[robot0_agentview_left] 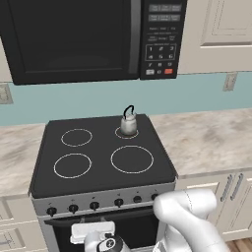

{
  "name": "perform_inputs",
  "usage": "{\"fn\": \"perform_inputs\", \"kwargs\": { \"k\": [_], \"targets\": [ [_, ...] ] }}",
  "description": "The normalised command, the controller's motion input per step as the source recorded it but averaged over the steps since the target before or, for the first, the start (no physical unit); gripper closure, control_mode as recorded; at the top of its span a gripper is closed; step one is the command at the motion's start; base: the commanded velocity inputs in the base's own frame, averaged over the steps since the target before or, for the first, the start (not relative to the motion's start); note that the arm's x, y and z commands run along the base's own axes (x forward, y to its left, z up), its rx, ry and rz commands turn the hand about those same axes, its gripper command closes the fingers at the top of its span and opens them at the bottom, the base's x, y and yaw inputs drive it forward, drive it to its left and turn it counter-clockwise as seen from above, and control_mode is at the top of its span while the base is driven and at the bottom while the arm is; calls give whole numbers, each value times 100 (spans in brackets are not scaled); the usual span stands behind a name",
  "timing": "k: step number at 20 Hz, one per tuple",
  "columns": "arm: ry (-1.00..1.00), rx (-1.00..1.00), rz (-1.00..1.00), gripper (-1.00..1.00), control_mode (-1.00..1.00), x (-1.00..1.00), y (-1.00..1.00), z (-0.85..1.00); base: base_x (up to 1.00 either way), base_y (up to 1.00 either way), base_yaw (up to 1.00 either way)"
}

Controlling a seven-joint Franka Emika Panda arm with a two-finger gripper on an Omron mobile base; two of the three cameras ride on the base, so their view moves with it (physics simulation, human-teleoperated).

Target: The kettle is done boiling. Turn off the stove, then wait for 300 timesteps before moving the kettle to the dining table.

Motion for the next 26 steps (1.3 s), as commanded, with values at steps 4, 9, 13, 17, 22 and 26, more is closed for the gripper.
{"fn": "perform_inputs", "kwargs": {
  "k": [4,9,13,17,22,26],
  "targets": [
    [0,0,0,-100,-100,-24,1,32,0,0,0],
    [0,0,0,-100,-100,-19,0,46,0,0,0],
    [0,0,0,-100,-100,-26,0,57,0,0,0],
    [0,0,0,-100,-100,-31,0,60,0,0,0],
    [1,0,0,-100,-100,-16,0,58,0,0,0],
    [5,1,0,-100,-100,0,0,63,0,0,0]
  ]
}}
